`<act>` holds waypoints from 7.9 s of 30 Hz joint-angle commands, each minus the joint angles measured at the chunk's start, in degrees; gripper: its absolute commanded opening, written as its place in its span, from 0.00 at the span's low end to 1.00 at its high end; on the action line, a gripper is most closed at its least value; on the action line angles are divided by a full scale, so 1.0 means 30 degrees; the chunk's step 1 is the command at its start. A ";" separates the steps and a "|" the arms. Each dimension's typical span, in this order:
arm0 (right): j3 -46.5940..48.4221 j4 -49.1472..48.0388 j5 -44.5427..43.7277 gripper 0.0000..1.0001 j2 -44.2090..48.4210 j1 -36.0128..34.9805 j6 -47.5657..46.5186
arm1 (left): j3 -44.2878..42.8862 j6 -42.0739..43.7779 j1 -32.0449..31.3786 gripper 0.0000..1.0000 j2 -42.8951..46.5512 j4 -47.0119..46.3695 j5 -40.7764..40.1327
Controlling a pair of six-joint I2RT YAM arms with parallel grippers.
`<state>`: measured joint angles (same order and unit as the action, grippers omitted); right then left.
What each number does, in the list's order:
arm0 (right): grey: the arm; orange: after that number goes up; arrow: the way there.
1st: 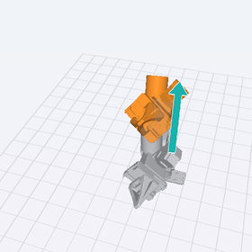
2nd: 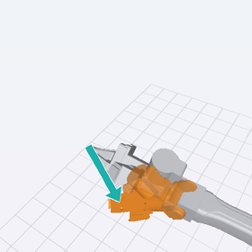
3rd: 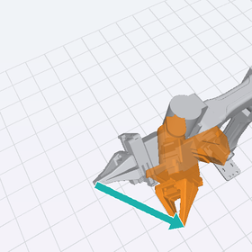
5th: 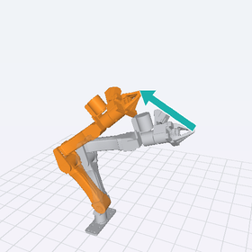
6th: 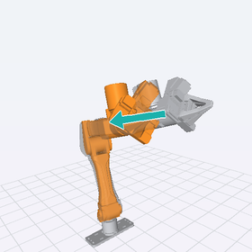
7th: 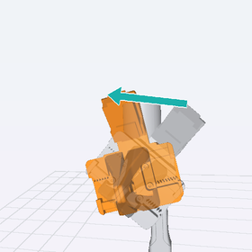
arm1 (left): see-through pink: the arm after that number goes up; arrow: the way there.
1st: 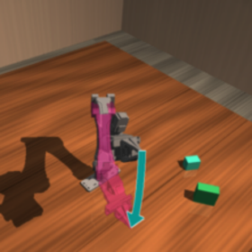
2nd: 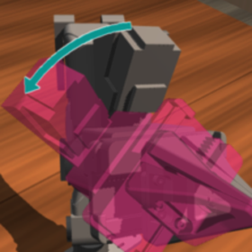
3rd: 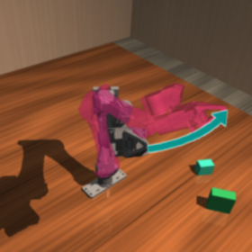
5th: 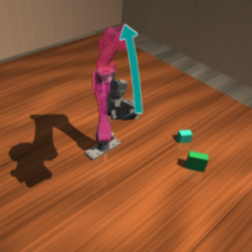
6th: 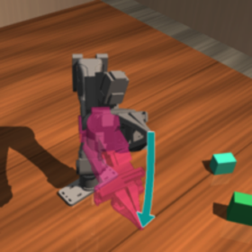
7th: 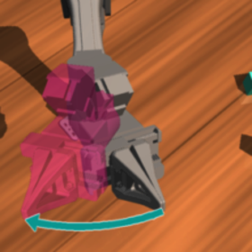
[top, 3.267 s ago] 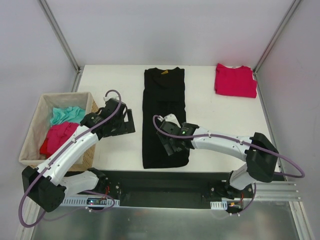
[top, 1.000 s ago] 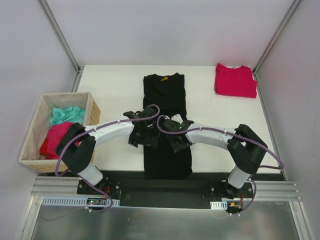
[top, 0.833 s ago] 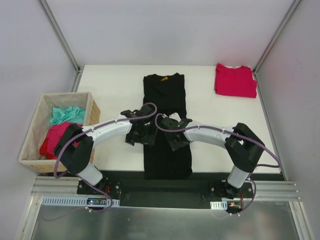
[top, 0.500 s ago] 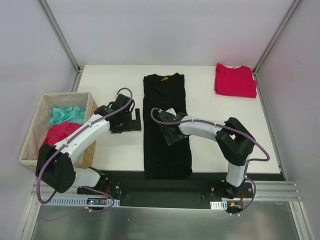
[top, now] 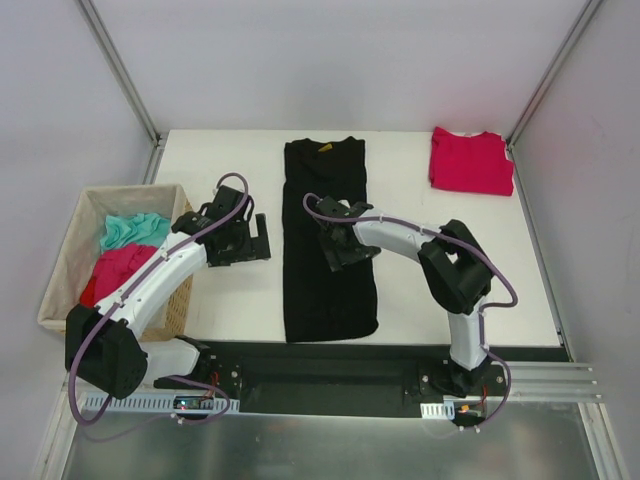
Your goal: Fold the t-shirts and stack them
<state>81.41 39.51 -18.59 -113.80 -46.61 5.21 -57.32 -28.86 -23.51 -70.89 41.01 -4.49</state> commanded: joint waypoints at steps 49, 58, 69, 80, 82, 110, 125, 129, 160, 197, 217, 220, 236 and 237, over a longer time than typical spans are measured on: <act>-1.1053 -0.4817 -0.7311 0.84 1.2859 -0.6172 0.0841 | 0.1880 -0.1483 -0.5963 0.95 -0.1887 -0.2304 0.1585; -1.1080 -0.5377 -0.6314 0.84 1.1770 -0.6172 0.1191 | 0.2056 -0.1512 -0.5934 0.98 -0.1155 -0.2012 0.0121; -1.2572 -0.4673 -0.5727 0.84 1.2678 -0.6172 0.2480 | 0.2114 -0.1249 -0.5114 0.99 -0.0393 -0.1719 -0.0114; -1.4332 -0.4468 -0.5464 0.84 1.3645 -0.6260 0.3535 | 0.2202 -0.0956 -0.4323 0.99 0.0164 -0.1513 0.0090; -1.4479 -0.4322 -0.5376 0.84 1.3762 -0.6435 0.3886 | 0.2086 -0.0985 -0.4322 0.99 0.0048 -0.1513 0.0120; -0.9737 0.0156 -0.7455 0.86 1.3733 -0.9541 0.4123 | 0.1324 -0.0721 -0.4322 0.99 0.0046 -0.1133 0.0999; -1.1255 0.0048 -0.7339 0.77 1.3001 -0.9512 0.6113 | 0.2523 -0.2008 -0.4322 0.88 -0.0130 -0.0839 0.2025; -1.2017 -0.1272 -0.6958 0.66 1.2797 -0.9454 0.6289 | 0.4216 -0.3237 -0.4322 0.59 0.1183 -0.1423 0.2141; -1.4247 -0.1602 -1.1323 0.58 2.0154 -1.2734 1.2529 | 1.6146 -1.3142 -0.8101 0.99 1.8532 -0.9771 0.1994; -1.4948 -0.4755 -0.3971 0.57 1.4379 -0.8664 0.7844 | 0.9527 -0.6288 -0.5642 0.99 0.8308 -0.3418 0.0384; -1.5944 -0.7720 -0.4174 0.55 1.7510 -0.6935 0.6905 | 0.8765 -0.6288 -0.5319 0.99 0.6873 -0.3681 0.0559; -1.6265 -0.7573 -0.4087 0.54 1.7954 -0.6524 0.7051 | 0.8736 -0.6375 -0.5319 0.99 0.6640 -0.3886 0.0618; -1.7702 -1.0354 -0.2567 0.50 1.5757 -0.6144 0.8400 | 0.8092 -0.6200 -0.5319 0.99 0.5614 -0.4091 0.0852; -1.7499 -1.0443 -0.2447 0.50 1.5233 -0.6085 0.8283 | 0.8033 -0.6142 -0.5319 0.99 0.5526 -0.4149 0.0882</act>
<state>28.03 11.84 -27.86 -65.56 -65.69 29.52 -30.72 -48.40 -40.01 -53.41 28.95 -3.01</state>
